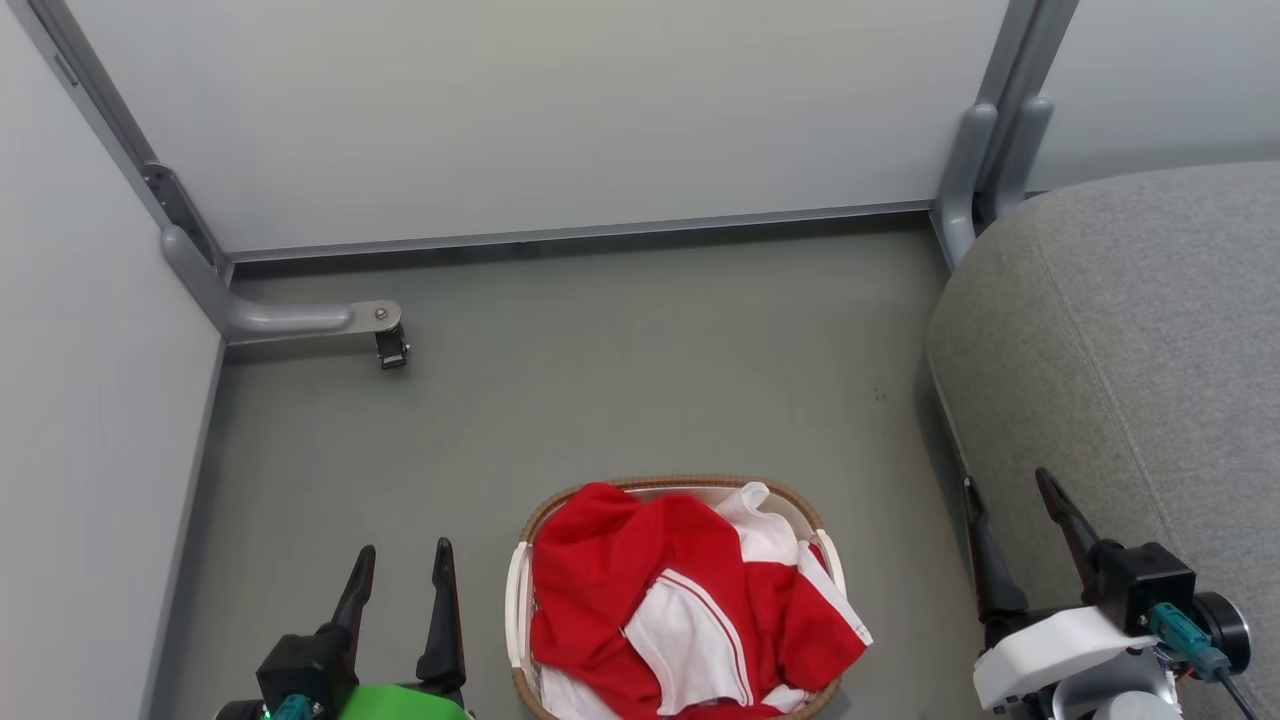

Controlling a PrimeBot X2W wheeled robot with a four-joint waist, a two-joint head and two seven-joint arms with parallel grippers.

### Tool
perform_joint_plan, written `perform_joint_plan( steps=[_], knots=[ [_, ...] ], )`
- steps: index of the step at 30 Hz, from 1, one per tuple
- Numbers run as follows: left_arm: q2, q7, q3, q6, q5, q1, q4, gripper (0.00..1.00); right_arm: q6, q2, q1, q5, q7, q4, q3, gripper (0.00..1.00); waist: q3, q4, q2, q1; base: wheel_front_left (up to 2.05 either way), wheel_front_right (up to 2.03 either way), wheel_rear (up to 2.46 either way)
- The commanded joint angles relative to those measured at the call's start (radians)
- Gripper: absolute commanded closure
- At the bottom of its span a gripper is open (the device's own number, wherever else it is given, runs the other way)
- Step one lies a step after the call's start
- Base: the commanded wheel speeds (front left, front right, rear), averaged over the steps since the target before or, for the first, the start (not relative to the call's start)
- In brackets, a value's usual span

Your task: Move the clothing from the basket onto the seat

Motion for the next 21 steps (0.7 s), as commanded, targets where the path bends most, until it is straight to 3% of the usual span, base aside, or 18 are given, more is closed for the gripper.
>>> perform_joint_plan(
  steps=[1, 12, 21],
  knots=[
    [0.006, -0.001, 0.002, 0.000, 0.002, 0.003, 0.001, 0.00, 0.000, -0.006, 0.002, -0.001, -0.005, 0.000, 0.000, 0.00, 0.002, 0.000, 0.0000, 0.0000, 0.00, 0.00, 0.00],
    [0.006, -0.001, -0.003, -0.007, 0.026, -0.025, -0.005, 0.00, 0.000, -0.006, -0.019, -0.002, -0.005, -0.019, -0.004, 0.00, 0.044, -0.002, 0.0000, 0.0000, 0.00, 0.00, 0.00],
    [0.006, -0.001, -0.030, -0.054, 0.125, -0.175, 0.016, 0.00, 0.000, -0.006, -0.087, -0.013, -0.005, -0.080, -0.032, 0.00, 0.200, -0.033, 0.0000, 0.0000, 0.00, 0.00, 0.00]
  ],
)
